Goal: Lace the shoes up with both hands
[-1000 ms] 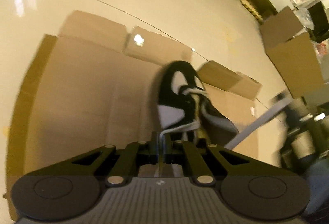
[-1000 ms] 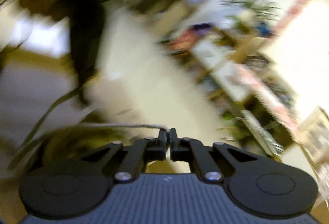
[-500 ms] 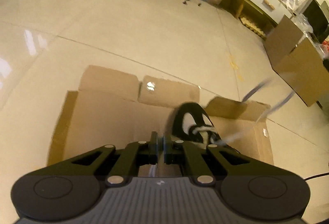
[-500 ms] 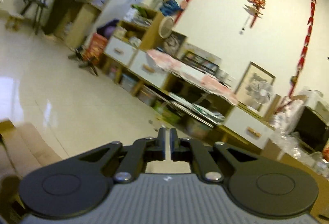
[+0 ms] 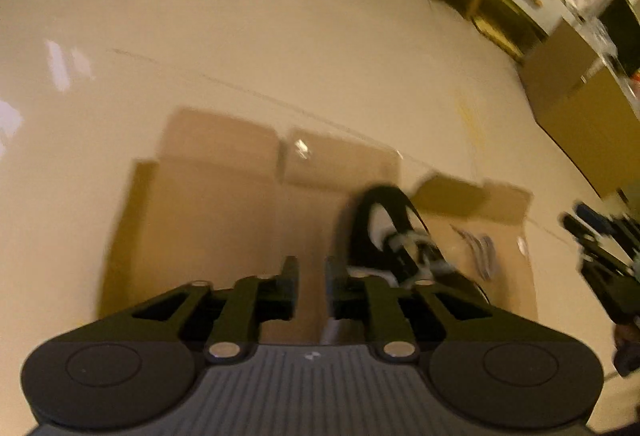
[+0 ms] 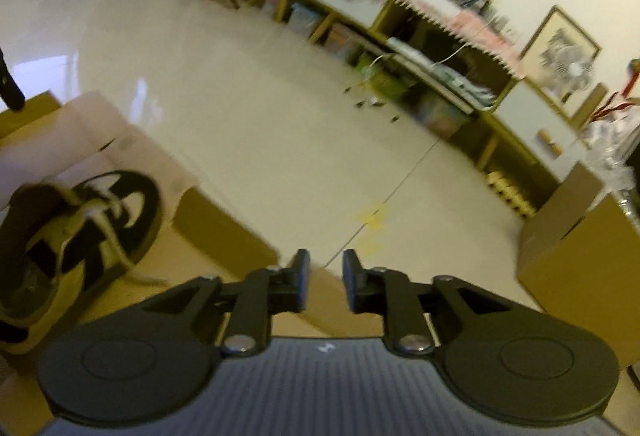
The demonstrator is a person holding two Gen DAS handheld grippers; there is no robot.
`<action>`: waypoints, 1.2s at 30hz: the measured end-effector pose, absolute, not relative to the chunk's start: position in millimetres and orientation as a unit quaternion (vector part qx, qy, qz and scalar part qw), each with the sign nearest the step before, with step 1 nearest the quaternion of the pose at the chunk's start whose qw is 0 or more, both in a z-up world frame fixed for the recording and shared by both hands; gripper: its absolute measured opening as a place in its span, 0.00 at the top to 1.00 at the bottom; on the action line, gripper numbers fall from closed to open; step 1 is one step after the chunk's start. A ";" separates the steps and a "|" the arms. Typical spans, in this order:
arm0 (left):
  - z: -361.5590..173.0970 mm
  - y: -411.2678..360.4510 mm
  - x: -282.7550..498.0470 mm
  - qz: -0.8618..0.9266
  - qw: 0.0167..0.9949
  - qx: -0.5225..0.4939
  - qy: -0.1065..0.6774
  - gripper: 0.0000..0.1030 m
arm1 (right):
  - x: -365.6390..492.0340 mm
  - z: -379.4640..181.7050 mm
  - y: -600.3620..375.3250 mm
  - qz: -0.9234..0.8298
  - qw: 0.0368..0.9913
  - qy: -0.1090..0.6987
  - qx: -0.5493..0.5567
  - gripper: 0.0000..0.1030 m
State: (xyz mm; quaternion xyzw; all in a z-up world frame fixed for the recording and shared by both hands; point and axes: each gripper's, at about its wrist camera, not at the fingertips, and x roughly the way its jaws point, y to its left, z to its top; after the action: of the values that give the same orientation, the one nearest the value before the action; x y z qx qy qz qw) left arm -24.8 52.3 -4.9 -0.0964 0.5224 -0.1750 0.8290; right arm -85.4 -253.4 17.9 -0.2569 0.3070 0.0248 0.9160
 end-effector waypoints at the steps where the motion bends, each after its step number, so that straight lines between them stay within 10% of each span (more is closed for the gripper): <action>1: -6.9 49.5 -25.6 -0.180 0.827 -0.098 0.524 0.55 | -87.0 16.0 -251.6 0.027 0.915 0.309 -0.257 0.68; 16: -28.8 2.7 -19.2 -0.296 0.786 -0.098 0.534 0.54 | -44.8 -42.8 -246.3 0.091 0.888 0.396 -0.215 0.73; 21: -32.2 -6.2 -19.4 -0.323 0.775 -0.084 0.537 0.77 | -23.7 -59.6 -244.7 0.105 0.881 0.415 -0.202 0.74; 31: -22.4 -8.2 -17.5 -0.348 0.768 -0.079 0.532 0.90 | -3.3 -76.1 -254.3 0.116 0.866 0.461 -0.156 0.80; 36: -13.4 -20.6 -21.6 -0.396 0.737 -0.106 0.538 0.90 | -1.3 -70.1 -258.0 0.128 0.858 0.479 -0.132 0.99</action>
State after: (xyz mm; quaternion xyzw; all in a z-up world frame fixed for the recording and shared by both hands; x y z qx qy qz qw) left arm -21.6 -20.6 -13.4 -0.1056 0.5379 -0.3958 0.7367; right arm -1.3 -258.0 -70.1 -0.1325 0.4789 0.1285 0.8583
